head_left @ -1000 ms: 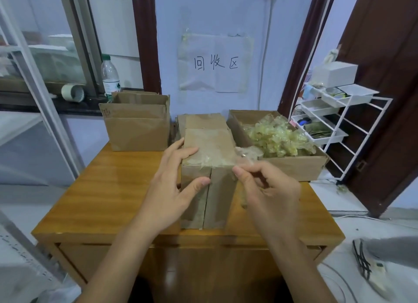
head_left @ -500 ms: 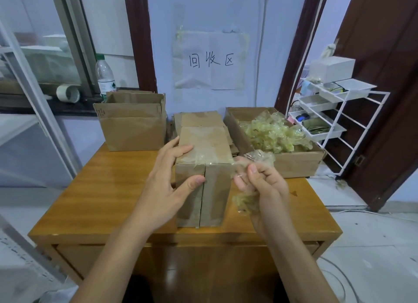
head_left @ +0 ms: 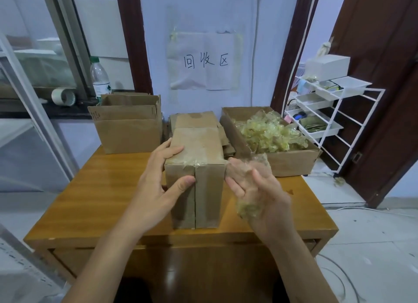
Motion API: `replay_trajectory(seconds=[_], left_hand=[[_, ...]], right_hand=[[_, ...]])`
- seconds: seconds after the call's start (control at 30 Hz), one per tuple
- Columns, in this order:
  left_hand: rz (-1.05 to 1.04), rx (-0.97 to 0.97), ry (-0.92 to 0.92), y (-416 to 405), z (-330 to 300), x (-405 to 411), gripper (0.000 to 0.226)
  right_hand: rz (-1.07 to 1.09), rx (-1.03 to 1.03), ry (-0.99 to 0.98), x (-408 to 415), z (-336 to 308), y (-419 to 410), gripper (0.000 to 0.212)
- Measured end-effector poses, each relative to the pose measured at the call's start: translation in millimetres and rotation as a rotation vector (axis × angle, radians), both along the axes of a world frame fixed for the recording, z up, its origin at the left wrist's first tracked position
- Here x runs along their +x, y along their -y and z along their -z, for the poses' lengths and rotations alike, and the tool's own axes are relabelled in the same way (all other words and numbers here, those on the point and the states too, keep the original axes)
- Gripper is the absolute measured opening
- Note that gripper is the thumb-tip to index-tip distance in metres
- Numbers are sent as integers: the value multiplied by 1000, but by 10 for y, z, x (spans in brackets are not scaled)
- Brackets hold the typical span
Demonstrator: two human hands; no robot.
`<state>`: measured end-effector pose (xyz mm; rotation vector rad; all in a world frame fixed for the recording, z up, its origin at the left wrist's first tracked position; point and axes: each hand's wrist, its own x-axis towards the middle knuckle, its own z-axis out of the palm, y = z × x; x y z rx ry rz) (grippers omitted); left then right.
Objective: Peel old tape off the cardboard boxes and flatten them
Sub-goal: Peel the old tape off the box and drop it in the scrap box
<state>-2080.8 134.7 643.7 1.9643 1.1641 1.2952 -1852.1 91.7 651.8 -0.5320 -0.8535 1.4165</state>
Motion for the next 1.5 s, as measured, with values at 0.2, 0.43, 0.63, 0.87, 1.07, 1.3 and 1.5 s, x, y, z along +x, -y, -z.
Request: replay_trajectory(seconds=[0.2, 0.43, 0.63, 0.87, 1.07, 1.3, 1.5], left_hand=[[86, -93, 23, -9, -93, -46, 58], [-77, 103, -46, 70, -244, 38, 62], [-245, 208, -303, 160, -136, 255, 68], [-152, 196, -239, 13, -114, 165, 68], [-123, 178, -239, -28, -114, 152, 69], [-102, 173, -232, -37, -106, 145, 69], [-100, 163, -222, -58, -105, 108, 69]], right_hand=[[82, 122, 183, -22, 85, 31, 12], [343, 230, 502, -249, 131, -5, 26], [213, 238, 496, -330, 145, -94, 25], [331, 377, 751, -284, 89, -202, 17], [295, 446, 781, -142, -28, -311, 25], [124, 372, 620, -80, -77, -373, 10], [-4, 275, 541, -124, -34, -373, 26]])
